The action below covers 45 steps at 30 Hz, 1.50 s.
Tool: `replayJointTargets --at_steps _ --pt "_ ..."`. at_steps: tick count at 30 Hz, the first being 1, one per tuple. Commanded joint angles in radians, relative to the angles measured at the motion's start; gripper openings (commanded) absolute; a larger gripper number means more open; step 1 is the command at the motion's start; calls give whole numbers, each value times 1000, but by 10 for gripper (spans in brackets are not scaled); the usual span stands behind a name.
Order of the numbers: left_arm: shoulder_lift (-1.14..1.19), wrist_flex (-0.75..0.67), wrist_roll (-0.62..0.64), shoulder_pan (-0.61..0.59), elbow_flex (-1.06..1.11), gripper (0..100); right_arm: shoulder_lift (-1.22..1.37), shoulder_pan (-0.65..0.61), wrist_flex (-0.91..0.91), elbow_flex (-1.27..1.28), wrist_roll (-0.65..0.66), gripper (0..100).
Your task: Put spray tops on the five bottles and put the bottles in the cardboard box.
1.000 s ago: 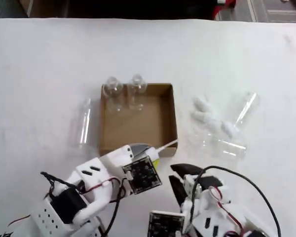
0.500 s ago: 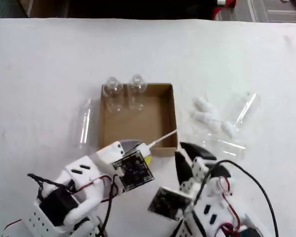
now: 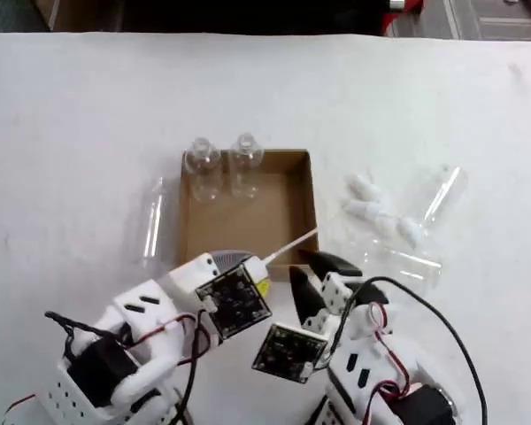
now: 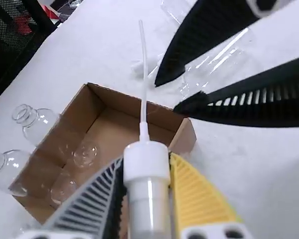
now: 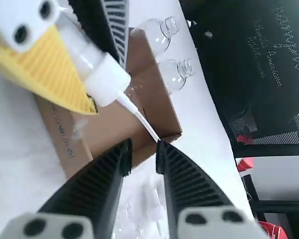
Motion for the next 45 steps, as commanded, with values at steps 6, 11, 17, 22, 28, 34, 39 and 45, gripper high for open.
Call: replayJointTargets --at_steps 6,11,17,22,28,34,39,45 --pt "-12 -8 8 130 -17 22 -8 -15 -122 101 -14 74" --pt "-12 -49 9 125 12 22 -10 -16 -125 101 -17 74" --pt "-12 -49 9 125 11 22 -10 -81 -73 101 -11 70" --pt "-12 -49 8 124 11 24 -10 -94 -48 101 -17 70" --pt "-12 -78 8 30 12 24 -12 -97 -8 71 -17 71" --pt "-12 -74 11 44 14 24 -10 -101 -1 32 -18 70" --pt "-10 -57 9 74 14 24 -10 -101 1 23 -18 70" --pt "-10 -95 -63 73 69 24 -10 -101 5 -60 -18 70"
